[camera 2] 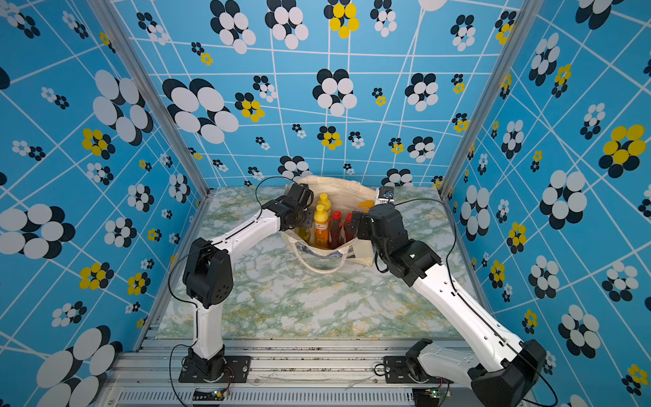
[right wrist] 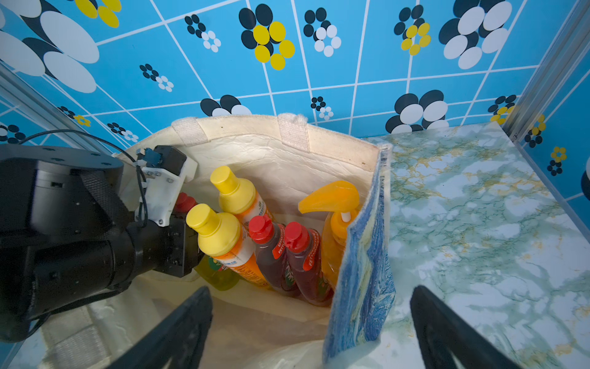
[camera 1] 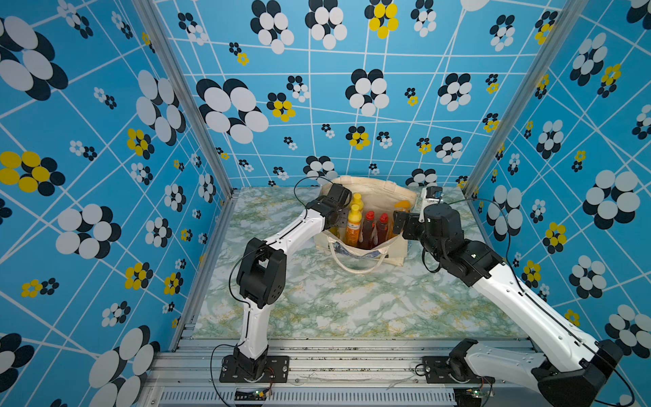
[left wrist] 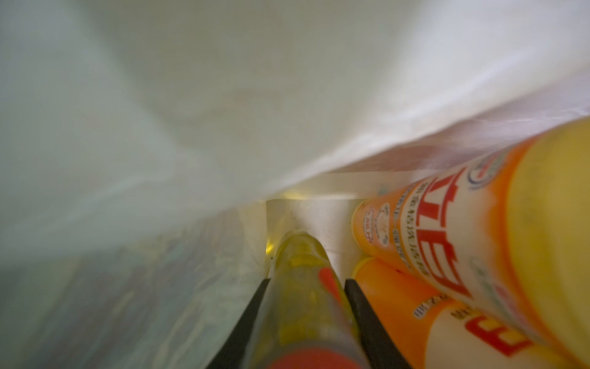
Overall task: Pack dish soap into the shopping bag
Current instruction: Place the bottle of dish soap in the shopping bag.
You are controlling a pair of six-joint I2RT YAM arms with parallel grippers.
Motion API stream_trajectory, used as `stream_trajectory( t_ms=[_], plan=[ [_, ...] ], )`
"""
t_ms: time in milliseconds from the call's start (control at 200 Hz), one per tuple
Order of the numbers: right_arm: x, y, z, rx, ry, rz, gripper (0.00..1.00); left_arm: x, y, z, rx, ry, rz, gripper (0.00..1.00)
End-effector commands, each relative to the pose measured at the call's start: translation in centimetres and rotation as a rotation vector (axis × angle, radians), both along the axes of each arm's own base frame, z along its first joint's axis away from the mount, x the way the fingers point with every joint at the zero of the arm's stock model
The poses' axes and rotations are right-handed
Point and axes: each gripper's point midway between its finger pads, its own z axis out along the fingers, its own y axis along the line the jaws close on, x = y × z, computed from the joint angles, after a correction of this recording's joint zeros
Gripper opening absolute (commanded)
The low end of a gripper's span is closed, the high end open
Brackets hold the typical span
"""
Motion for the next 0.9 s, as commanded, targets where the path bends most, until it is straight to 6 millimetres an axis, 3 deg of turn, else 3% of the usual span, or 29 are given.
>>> stream_trajectory(
  t_ms=[0,95,280,545,895],
  plan=[
    [-0.2,-0.4,-0.1,0.014,0.003,-0.007,0.99,1.6,0.9,0.5,-0.001,-0.038,0.05,0.07],
    [-0.2,-0.4,-0.2,0.012,0.004,-0.007,0.99,1.6,1.1,0.4,0.007,-0.037,0.053,0.08],
    [-0.2,-0.4,-0.1,0.014,0.002,-0.006,0.99,1.6,1.2,1.1,0.002,-0.044,0.061,0.24],
    [-0.2,-0.3,-0.3,0.012,0.005,-0.005,0.99,1.4,1.6,3.0,-0.005,-0.072,0.073,0.39],
    [-0.2,-0.3,-0.3,0.014,0.004,-0.004,0.99,0.9,1.8,4.7,-0.018,-0.084,0.083,0.41]
  ],
)
